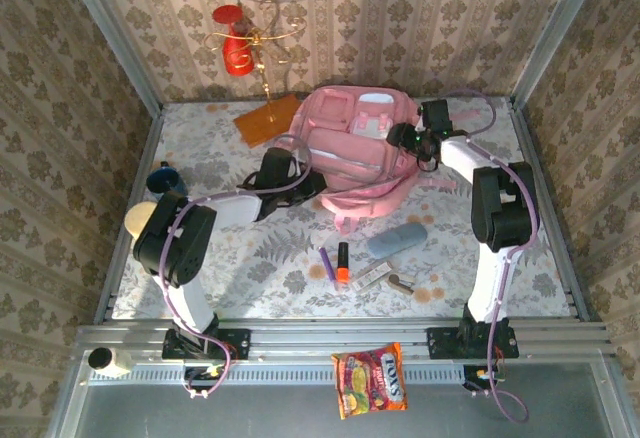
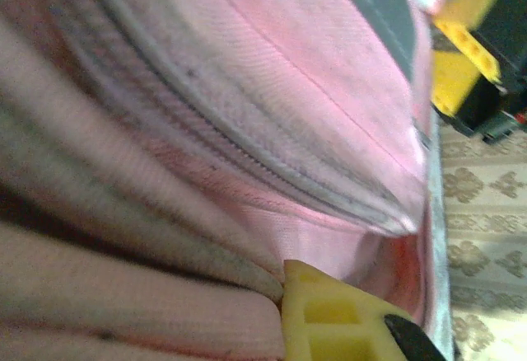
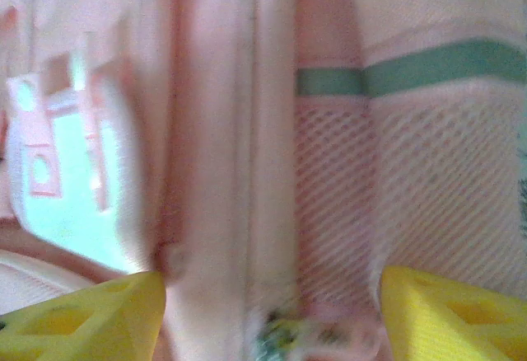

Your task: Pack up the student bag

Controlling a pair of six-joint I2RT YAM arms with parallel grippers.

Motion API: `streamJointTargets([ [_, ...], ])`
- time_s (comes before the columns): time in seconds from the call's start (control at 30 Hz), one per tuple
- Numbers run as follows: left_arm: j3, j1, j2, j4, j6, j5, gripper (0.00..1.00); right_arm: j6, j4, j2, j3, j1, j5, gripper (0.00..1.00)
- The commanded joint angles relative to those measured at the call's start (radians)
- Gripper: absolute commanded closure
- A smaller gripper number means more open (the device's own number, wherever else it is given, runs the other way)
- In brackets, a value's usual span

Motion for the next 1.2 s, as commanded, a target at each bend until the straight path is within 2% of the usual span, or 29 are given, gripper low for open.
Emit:
streamJointTargets([
  [0.0,0.139,-0.132,0.008,0.113,0.005,0.159,1.0,-0.007,-0.055,-0.002,0.063,0.029,-0.03,0.29],
  [0.13,0.254,-0.2,0.06,0.076,0.014,0.134,1.0,-0.009,-0.089,0.026,0.119,-0.004,-0.015,0.29],
  [0.23,0.309,-0.245,0.089,0.061,0.025,0.097,1.0,-0.055,-0.205,0.124,0.269,-0.01,-0.078,0.3],
  [0.33,0.343,-0.29,0.115,0.045,0.036,-0.001,1.0,-0.083,-0.293,0.215,0.401,-0.004,-0.163,0.32],
  [0.43,0.398,-0.328,0.18,0.045,0.037,-0.102,0.83,-0.117,-0.316,0.179,0.403,-0.006,-0.125,0.31],
  [0.5,0.437,-0.333,0.218,0.017,0.035,-0.073,0.63,-0.148,-0.345,0.11,0.375,-0.028,-0.047,0.29],
  [0.57,0.4,-0.329,0.199,0.005,0.056,-0.078,0.5,-0.165,-0.356,0.024,0.313,-0.06,0.004,0.27],
  [0.63,0.333,-0.318,0.145,-0.001,0.09,-0.102,0.42,-0.173,-0.331,-0.08,0.202,-0.091,0.067,0.25],
  [0.77,0.246,-0.271,0.041,-0.058,0.15,-0.1,0.32,-0.168,-0.276,-0.279,-0.062,-0.144,0.213,0.18],
  [0.9,0.208,-0.215,-0.011,-0.16,0.195,-0.087,0.27,-0.147,-0.23,-0.358,-0.225,-0.269,0.273,0.08],
  [1.03,0.239,-0.187,0.033,-0.205,0.196,-0.064,0.21,-0.117,-0.21,-0.244,-0.184,-0.365,0.2,0.06],
  [1.17,0.365,-0.207,0.166,-0.25,0.167,-0.048,0.21,-0.106,-0.264,-0.045,-0.019,-0.351,0.04,0.07],
])
